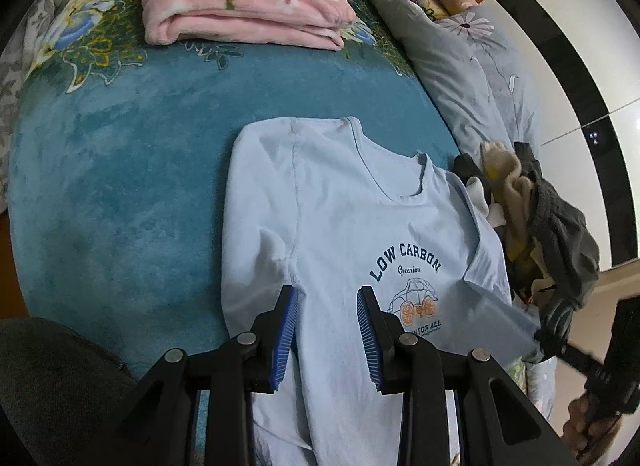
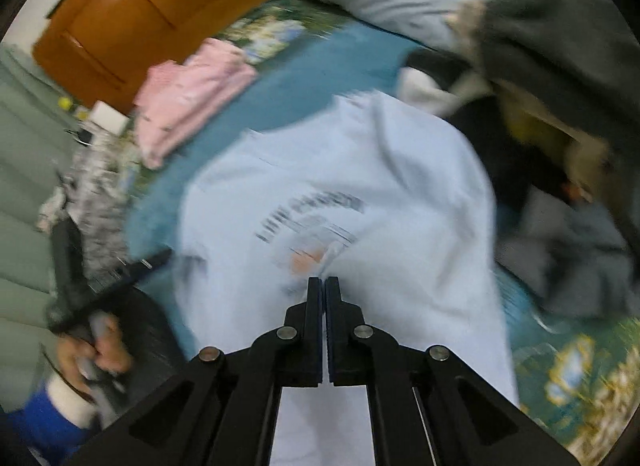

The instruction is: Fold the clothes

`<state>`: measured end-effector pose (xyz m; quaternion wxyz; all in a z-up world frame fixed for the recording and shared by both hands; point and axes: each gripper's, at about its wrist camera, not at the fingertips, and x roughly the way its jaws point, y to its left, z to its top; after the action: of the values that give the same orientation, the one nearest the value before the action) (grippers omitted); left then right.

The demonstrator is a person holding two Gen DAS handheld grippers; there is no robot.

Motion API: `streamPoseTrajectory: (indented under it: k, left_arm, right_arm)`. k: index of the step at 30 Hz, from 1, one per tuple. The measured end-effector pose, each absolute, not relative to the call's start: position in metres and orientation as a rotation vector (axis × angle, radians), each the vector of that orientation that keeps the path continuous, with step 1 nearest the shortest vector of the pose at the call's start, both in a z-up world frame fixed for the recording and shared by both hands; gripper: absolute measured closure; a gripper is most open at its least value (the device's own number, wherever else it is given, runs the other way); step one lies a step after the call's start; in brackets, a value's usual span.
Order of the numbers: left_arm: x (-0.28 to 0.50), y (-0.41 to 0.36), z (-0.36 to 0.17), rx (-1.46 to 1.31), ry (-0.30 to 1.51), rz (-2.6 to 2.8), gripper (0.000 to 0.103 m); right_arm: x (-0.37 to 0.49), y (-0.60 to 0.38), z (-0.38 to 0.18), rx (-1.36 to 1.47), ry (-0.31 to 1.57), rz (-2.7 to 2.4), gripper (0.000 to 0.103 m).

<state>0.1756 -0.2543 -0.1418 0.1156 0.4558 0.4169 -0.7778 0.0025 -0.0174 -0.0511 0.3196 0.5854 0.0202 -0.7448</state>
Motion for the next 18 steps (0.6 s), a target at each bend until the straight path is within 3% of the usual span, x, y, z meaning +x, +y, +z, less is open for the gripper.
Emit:
streamPoseTrajectory:
  k: [3,5,8,14,16,18]
  left_arm:
    - [0.176,-0.257,-0.145,1.336,1.252,-2.264,0.068]
    - [0.174,-0.257,-0.147,1.352,1.262,-2.257,0.068]
    - [0.17,-0.252,-0.147,1.385,1.236,-2.273,0.068]
    - [0.134,-0.213,-0.14,1.555,1.123,-2.425,0.064]
    - [0.111,-0.192,-0.144,1.645,1.066,-2.48,0.064]
    - [0.094,-0.18,-0.162,1.722,1.135,-2.423,0.064]
  right_arm:
    - [-0.005,-0.037,-0.053,1.517,0.023,-1.939,0.102]
    - [-0.012,-0.047,-0.072,1.582,0.162,-1.995,0.102]
    - [-0.024,-0.048,-0.107,1.691,0.221,-2.021,0.102]
    - [-0.051,-0.027,-0.132,1.791,-0.103,-2.07,0.102]
    - [-0.053,-0.027,-0.133,1.791,-0.135,-2.051,0.102]
    - [-0.051,-0.027,-0.134,1.784,-0.126,-2.048,0.102]
